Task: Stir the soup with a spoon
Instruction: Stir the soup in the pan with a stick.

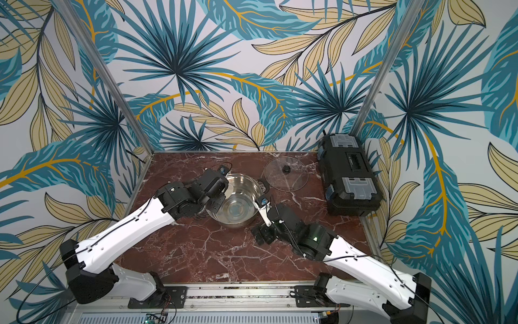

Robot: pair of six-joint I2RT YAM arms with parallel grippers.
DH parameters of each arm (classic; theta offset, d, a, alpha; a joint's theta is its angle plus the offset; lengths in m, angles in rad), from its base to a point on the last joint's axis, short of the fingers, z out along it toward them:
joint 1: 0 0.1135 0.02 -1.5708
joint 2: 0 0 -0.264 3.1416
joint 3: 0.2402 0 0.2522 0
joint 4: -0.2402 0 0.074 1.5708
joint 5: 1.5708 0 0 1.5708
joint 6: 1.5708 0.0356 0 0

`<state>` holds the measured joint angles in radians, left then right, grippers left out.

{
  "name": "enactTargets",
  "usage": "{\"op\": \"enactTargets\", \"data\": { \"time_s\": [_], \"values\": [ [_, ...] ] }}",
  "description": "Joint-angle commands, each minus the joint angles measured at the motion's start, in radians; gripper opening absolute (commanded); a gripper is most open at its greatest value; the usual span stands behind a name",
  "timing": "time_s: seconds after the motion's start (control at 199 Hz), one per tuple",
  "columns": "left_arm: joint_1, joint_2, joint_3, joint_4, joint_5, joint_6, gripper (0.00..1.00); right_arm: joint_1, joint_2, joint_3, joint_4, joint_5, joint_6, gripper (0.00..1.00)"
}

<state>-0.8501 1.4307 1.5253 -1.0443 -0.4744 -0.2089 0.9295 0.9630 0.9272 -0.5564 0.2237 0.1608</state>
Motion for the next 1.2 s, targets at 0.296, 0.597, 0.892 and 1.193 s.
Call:
{"op": "enactTargets", "data": {
  "time_s": [0.296, 0.597, 0.892, 1.193],
  "values": [
    [-0.006, -0.023, -0.006, 0.085, 0.271, -0.045, 0.0, 0.004, -0.026, -0.013, -0.023, 0.022, -0.003, 0.99],
    [-0.005, -0.128, -0.037, -0.086, 0.298, -0.056, 0.0, 0.003, -0.008, -0.004, -0.007, -0.001, 0.003, 1.0],
    [-0.006, -0.127, 0.002, -0.273, 0.15, -0.029, 0.0, 0.003, 0.031, 0.016, 0.003, -0.027, 0.002, 0.99],
    [-0.004, -0.03, 0.069, -0.219, -0.008, -0.003, 0.0, 0.003, 0.032, 0.012, 0.004, -0.026, 0.001, 0.99]
  ]
}}
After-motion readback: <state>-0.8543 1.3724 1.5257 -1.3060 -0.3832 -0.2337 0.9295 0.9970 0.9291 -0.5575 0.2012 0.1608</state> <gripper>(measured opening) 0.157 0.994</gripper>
